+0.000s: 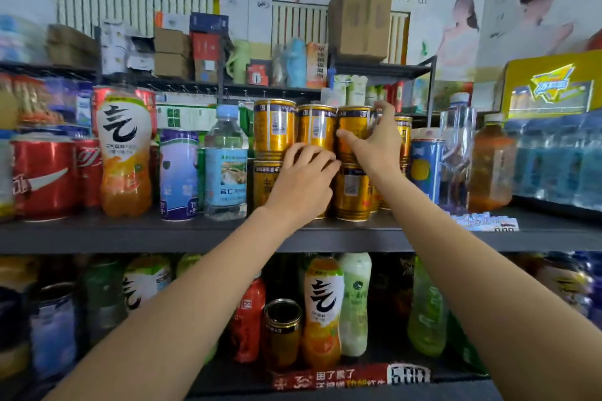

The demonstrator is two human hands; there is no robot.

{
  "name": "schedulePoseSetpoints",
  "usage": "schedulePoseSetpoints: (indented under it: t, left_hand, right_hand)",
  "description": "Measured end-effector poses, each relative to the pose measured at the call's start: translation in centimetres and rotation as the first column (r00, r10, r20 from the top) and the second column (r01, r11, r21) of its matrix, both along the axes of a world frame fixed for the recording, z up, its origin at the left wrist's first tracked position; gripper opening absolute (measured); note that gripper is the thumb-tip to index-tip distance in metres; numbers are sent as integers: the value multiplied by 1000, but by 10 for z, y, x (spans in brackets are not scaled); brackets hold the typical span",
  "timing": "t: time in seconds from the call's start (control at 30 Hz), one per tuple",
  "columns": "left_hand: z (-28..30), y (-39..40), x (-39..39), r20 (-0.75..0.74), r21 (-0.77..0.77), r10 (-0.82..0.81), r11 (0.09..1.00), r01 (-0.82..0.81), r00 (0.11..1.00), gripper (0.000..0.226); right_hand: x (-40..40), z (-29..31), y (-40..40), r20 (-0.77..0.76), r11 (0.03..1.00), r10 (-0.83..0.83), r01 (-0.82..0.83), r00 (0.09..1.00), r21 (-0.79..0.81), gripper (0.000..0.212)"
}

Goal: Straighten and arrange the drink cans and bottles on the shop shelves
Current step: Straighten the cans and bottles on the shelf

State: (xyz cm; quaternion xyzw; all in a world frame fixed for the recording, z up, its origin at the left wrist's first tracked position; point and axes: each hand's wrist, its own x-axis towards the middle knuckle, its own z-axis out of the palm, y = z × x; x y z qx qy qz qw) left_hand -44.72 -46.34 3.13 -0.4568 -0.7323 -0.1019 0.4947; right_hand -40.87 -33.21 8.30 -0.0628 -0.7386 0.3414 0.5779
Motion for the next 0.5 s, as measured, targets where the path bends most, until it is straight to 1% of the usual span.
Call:
schedulePoseSetpoints:
  t: [0.13, 0.27, 0.4, 0.43, 0.47, 0.5]
  left_hand:
    - [-5, 5, -2, -30, 36, 33, 999, -32, 999, 39]
    - [-7, 7, -2, -23, 18, 47, 999, -47, 999, 42]
    - [-12, 8, -1, -41, 8, 55, 998, -54, 998, 46]
    - [-14, 8, -1, -58, 19, 48, 999, -47, 997, 47]
    - [-15, 6, 0, -80, 42, 38, 999, -35, 996, 46]
    - [-16, 3, 1, -101, 77, 23, 997, -15, 995, 45]
  right_hand:
    - [-4, 0, 0, 45, 1000, -5, 4, 999, 17, 76]
    - [2, 3, 3, 154, 999, 2, -8, 988, 38, 82]
    - [8, 1, -2, 195, 999, -5, -2, 981, 33, 83]
    - [10, 0, -4, 187, 999, -49, 44, 981, 29, 82]
    - [11, -2, -7, 144, 993, -112, 108, 983, 39, 79]
    - [14, -4, -12, 56, 984, -169, 165, 984, 65, 73]
